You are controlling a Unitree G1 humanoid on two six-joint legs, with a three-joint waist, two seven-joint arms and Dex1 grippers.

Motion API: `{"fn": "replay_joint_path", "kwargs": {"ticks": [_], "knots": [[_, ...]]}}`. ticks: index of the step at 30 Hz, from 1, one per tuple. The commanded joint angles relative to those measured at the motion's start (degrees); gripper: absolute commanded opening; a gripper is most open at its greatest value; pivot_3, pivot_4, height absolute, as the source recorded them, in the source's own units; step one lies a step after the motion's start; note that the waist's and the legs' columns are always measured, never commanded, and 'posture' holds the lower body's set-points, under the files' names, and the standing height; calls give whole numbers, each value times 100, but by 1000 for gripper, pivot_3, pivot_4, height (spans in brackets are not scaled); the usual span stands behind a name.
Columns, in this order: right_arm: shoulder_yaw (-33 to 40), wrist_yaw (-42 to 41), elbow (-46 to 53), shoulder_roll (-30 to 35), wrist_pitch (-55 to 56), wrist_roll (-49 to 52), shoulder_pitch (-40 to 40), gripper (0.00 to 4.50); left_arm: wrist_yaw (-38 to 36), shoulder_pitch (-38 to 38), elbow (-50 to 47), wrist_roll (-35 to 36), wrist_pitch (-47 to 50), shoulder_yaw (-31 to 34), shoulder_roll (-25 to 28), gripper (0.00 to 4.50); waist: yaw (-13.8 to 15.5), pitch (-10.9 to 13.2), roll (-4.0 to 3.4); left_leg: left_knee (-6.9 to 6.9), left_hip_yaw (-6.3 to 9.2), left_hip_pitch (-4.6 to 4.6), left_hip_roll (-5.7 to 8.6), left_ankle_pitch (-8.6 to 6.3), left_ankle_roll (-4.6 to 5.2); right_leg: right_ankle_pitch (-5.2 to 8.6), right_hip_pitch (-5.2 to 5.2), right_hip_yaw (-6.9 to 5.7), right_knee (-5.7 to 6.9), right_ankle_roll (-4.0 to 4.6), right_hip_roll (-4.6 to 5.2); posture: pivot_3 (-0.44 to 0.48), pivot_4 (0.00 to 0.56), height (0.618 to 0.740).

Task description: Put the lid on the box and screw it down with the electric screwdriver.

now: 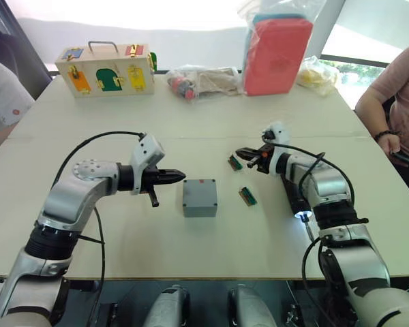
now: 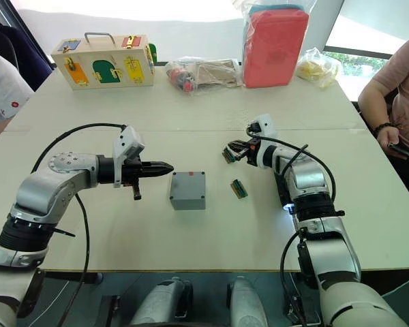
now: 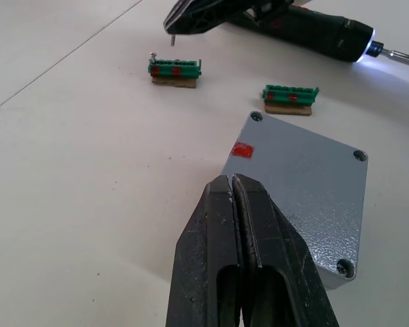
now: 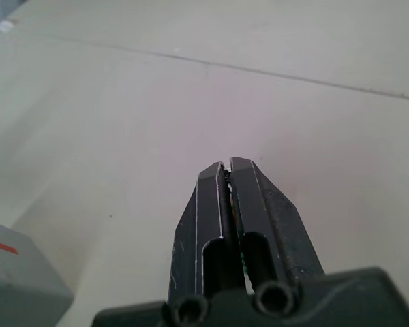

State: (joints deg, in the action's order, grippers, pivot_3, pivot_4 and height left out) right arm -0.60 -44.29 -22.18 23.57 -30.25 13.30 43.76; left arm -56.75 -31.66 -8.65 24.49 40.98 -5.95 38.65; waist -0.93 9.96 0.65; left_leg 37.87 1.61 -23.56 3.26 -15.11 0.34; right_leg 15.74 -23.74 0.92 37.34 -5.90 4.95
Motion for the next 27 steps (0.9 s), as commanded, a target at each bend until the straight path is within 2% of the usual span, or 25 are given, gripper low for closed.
{"fn": "replay_joint_path", "kwargs": {"ticks": [1,4,10,27], "knots": [[166,-230,1213,155,-377,454,-129,30,-216,56,-253,280,122,209,172,0,1,0,0,0,0,0,0,0,0,0,-1,0,0,0,0,0,150,738],[-19,-526,2209,226,-813,825,-441,30,-485,200,-454,458,248,266,466,0,-5,0,0,-2,1,-2,0,-2,3,0,-3,0,0,0,0,0,150,738],[-492,-548,3322,214,-1261,1045,-956,30,-679,447,-630,585,297,309,875,0,4,-1,-2,-2,5,0,-2,-16,27,0,-2,0,3,0,1,0,150,738],[-723,-432,2983,268,-1080,853,-1151,30,-414,424,-664,593,339,274,794,0,17,-1,-2,1,5,0,0,-20,34,0,0,-1,1,0,3,0,150,738]]}}
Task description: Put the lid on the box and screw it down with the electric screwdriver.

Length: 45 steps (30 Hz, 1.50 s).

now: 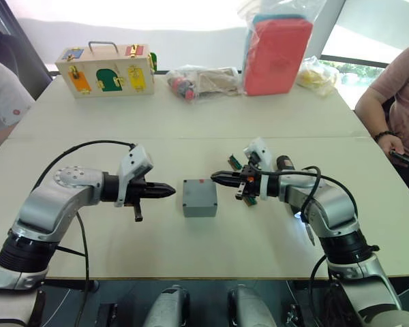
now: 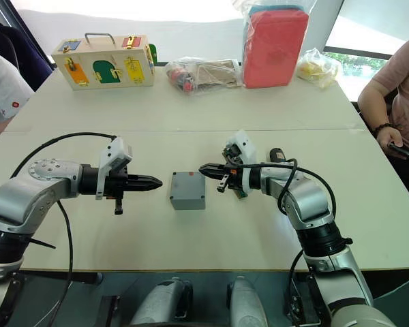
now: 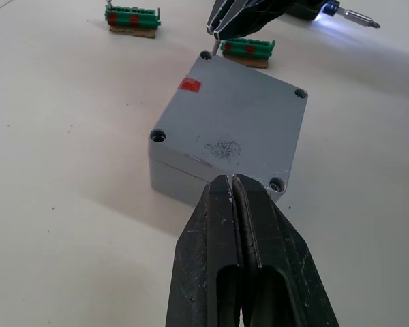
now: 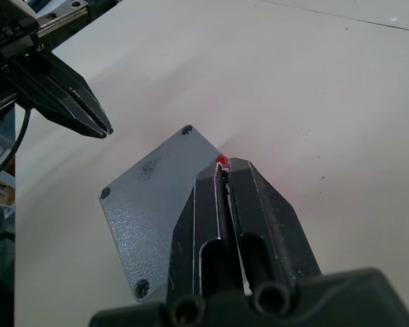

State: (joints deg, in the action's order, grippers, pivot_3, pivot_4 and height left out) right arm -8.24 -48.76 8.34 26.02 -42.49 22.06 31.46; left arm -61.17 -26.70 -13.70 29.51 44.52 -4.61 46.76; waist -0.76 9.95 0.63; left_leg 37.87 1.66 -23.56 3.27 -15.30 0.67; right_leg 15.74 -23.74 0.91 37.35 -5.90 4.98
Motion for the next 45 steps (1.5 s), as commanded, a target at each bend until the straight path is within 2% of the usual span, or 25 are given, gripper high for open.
{"fn": "replay_joint_path", "kwargs": {"ticks": [1,15,18,21,22,23,25,28,31,33,35,36,38,42,45], "knots": [[24,18,-111,23,176,-50,89,30,37,-90,-147,83,-17,124,-32,0,4,0,0,0,0,0,0,0,0,0,0,0,0,0,0,0,150,738],[-84,85,-273,-41,325,-198,31,30,86,-163,-166,77,21,74,-115,0,4,0,0,0,0,0,0,0,0,0,1,0,0,0,0,0,150,738],[-46,71,-216,6,231,-145,52,727,89,-205,-154,100,32,90,-158,0,3,0,0,1,-1,0,0,0,0,0,1,0,0,0,0,0,150,738],[63,84,-167,128,106,-122,157,1914,97,-290,-115,134,23,120,-240,0,7,0,0,1,0,0,0,0,0,0,1,-1,0,0,-1,0,150,738],[110,91,-161,147,66,-94,188,2464,108,-309,-114,134,19,110,-258,0,7,0,0,1,-1,0,0,0,0,0,1,-1,0,0,0,0,150,738],[150,87,-144,170,25,-60,216,2626,120,-325,-117,134,17,97,-273,0,7,0,0,1,-1,0,0,0,0,0,1,0,0,0,0,0,150,738],[329,101,-34,249,-168,91,326,2626,147,-395,-126,177,14,81,-357,0,5,0,0,1,-1,0,0,0,0,0,1,-1,0,0,0,0,150,738],[1040,368,183,484,-1128,612,687,2626,76,-589,-230,305,-11,39,-501,0,8,1,-1,2,0,-1,0,0,0,0,1,0,0,0,0,0,150,738],[1440,395,158,1031,-2027,903,1028,2626,-26,-753,-274,236,-183,-118,-568,0,28,1,-1,2,-1,-2,0,0,0,0,2,0,-1,0,2,0,150,738],[1559,397,169,1438,-2781,1112,1284,3084,-108,-859,-292,235,-287,-173,-613,0,31,1,-1,2,1,-2,1,-2,3,0,6,-2,-6,0,3,0,150,738],[1427,235,163,2047,-3614,1307,1522,3618,-193,-997,-326,208,-411,-291,-708,0,18,1,-1,1,1,-2,0,-4,6,0,8,-3,-13,0,4,0,150,738],[1288,166,145,2340,-3946,1367,1629,4078,-249,-1052,-342,198,-479,-355,-756,0,17,1,-1,0,0,-2,0,-5,8,0,8,-2,-15,0,6,0,150,738],[1004,52,66,2733,-4179,1391,1760,4464,-378,-1096,-372,174,-631,-490,-823,0,10,2,-2,0,-2,-2,0,-6,10,0,9,-1,-17,1,7,0,150,738],[-228,-363,-237,3700,-4071,1028,1734,4464,-430,-1114,-263,-165,-1052,-838,-1020,0,6,2,-3,0,-6,-2,-1,-8,14,1,10,1,-21,1,7,0,150,738],[-555,-466,-463,3888,-4435,1083,1878,4464,-525,-1067,-185,-413,-1318,-1016,-1017,0,3,2,-3,2,-9,-3,-1,-9,15,1,9,3,-23,1,8,0,150,738]]}}
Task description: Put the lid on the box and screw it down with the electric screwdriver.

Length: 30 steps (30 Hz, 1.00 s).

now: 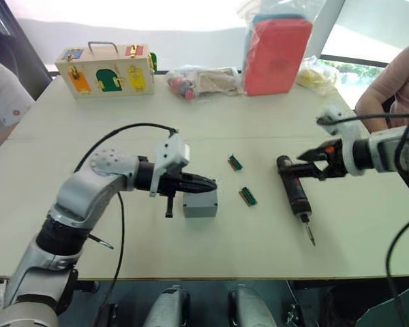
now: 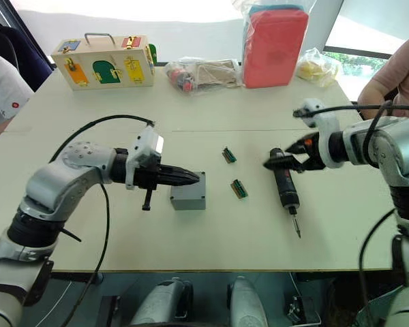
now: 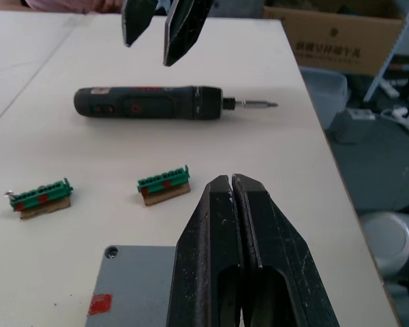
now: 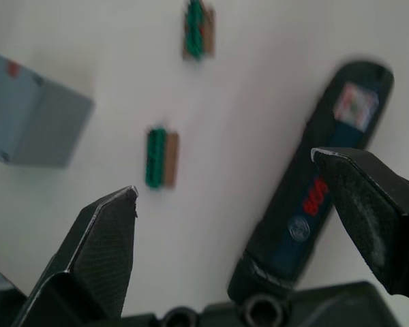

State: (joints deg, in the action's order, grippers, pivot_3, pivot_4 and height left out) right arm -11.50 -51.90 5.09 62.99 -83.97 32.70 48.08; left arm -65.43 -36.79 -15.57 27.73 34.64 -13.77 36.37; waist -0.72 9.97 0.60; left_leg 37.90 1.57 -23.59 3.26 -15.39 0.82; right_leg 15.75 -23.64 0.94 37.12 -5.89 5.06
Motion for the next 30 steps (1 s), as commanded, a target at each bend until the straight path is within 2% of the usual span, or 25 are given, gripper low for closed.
{"fn": "replay_joint_path", "kwargs": {"ticks": [1,4,13,21,24,26,30], "knots": [[-475,-296,-77,375,-312,24,205,4464,-126,-31,15,-281,-396,-152,-3,0,-2,0,0,0,-1,0,0,0,0,0,-1,1,1,0,0,0,150,738],[-1009,-458,-233,541,-543,-2,312,4464,-29,6,63,-403,-527,-258,-199,0,10,2,-4,0,-1,-2,0,-1,2,0,-4,1,0,0,0,0,150,738],[-1262,20,-1899,-371,-853,-372,902,4464,431,319,-174,-500,-417,-220,-436,0,10,2,-4,4,0,-7,0,-2,4,0,-7,1,1,0,1,0,150,738],[-1840,43,-2045,-734,-529,-629,944,4464,812,563,-418,-441,-281,-145,-485,0,19,2,-4,22,0,-61,1,2,-3,-2,-56,0,13,-2,1,0,150,738],[-2028,6,-1930,-769,-365,-719,880,3884,890,663,-522,-409,-222,-121,-451,0,9,0,-3,23,1,-64,1,2,-3,-2,-60,-1,14,-2,-1,0,150,738],[-2086,-41,-1789,-781,-316,-721,797,3112,937,680,-523,-428,-202,-110,-444,0,7,0,-3,23,1,-64,1,2,-3,-2,-60,-1,14,-2,-2,0,150,738],[-2062,-12,-1712,-860,-308,-787,680,1855,994,675,-472,-465,-196,-93,-418,0,4,-2,0,23,2,-64,1,3,-4,-2,-61,-2,17,-2,-3,0,150,738]]}}
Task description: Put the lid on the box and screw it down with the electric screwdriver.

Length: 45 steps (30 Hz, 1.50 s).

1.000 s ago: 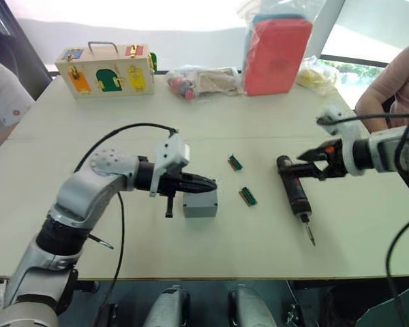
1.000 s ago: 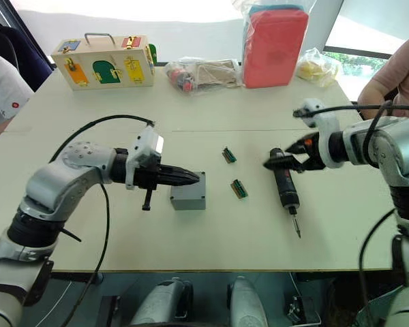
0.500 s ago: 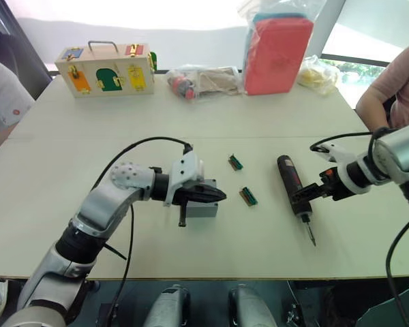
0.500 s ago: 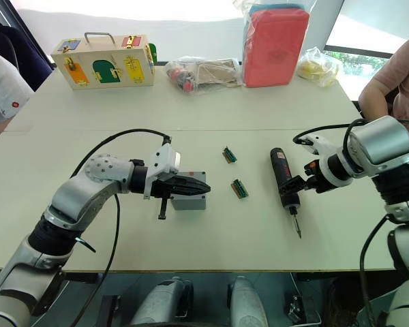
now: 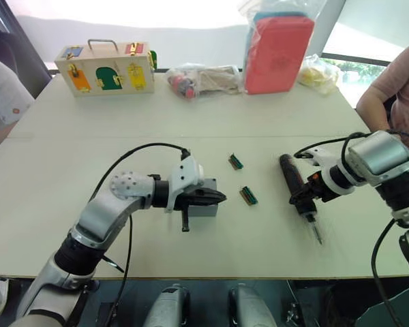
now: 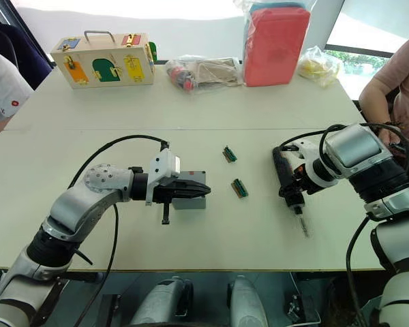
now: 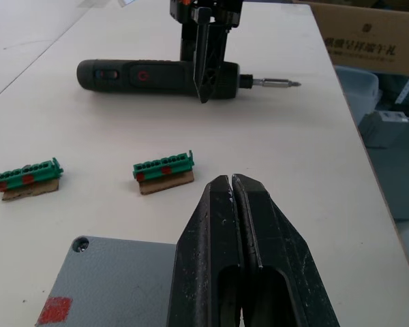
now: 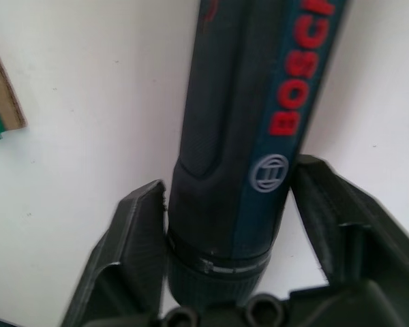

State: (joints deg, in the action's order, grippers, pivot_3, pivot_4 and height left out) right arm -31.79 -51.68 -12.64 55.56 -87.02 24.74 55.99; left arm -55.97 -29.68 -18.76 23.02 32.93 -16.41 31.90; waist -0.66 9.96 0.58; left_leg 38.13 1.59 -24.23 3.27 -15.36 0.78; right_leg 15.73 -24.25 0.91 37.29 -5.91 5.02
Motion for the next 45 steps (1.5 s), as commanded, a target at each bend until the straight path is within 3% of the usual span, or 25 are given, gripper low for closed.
{"fn": "replay_joint_path", "kwargs": {"ticks": [1,4,9,12,14,17,20,23,27,35,45], "knots": [[42,43,3,-147,132,-86,-143,1822,44,-30,-148,23,-8,186,47,0,-3,-3,5,0,0,0,0,0,0,0,0,0,0,0,0,0,150,738],[64,-9,-14,-35,949,-444,-236,1822,23,-5,-151,74,46,240,118,0,-24,-21,34,0,0,3,-1,0,0,0,2,0,1,0,-2,0,150,738],[855,161,-788,-317,1745,-663,373,1822,-6,-2,86,251,161,707,323,0,-62,-16,27,4,-10,22,-1,0,0,-19,18,8,-6,-3,-3,0,150,738],[2362,487,-853,-770,2110,-91,601,1822,-88,-70,341,519,303,1148,465,0,-25,-4,5,1,-15,9,0,2,-2,-20,-10,11,10,-4,-3,0,150,738],[3297,758,-508,-1119,2326,269,461,1822,-167,-134,507,572,348,1272,572,0,-19,-4,5,-4,-12,-28,-4,33,-53,-20,-56,10,25,-4,-11,0,150,738],[4211,1223,644,-1898,3035,676,-64,1822,-374,-195,715,560,401,1239,730,0,8,-5,6,-21,-5,-32,-9,34,-55,-20,-62,2,22,-4,-15,0,150,738],[4758,1636,1568,-2733,2958,1282,-399,1822,-515,-252,850,492,414,1099,805,0,-1,-5,6,-18,-3,-32,-6,34,-54,-20,-51,1,9,-4,-12,0,150,738],[4416,1615,2594,-3426,3475,1471,-1045,1822,-545,-445,1099,363,441,946,755,0,15,-5,7,2,-1,-29,-2,32,-51,-24,-36,0,14,-10,-7,0,150,738],[3944,1696,3035,-3878,4076,1242,-1630,1822,-763,-484,1130,155,357,670,865,0,-2,-5,6,5,1,-23,4,31,-48,-26,-33,-1,27,-11,-17,0,150,738],[3305,1640,2859,-3956,5077,622,-2044,1822,-766,-464,1141,-261,219,271,790,0,-19,-5,6,6,1,-20,1,32,-49,-25,-37,-1,29,-11,-29,0,150,738],[3103,1659,2473,-4012,5675,274,-2150,1822,-775,-294,1182,-386,116,216,752,0,-15,-5,6,6,0,-19,-1,33,-50,-25,-37,0,31,-11,-32,0,150,738]]}}
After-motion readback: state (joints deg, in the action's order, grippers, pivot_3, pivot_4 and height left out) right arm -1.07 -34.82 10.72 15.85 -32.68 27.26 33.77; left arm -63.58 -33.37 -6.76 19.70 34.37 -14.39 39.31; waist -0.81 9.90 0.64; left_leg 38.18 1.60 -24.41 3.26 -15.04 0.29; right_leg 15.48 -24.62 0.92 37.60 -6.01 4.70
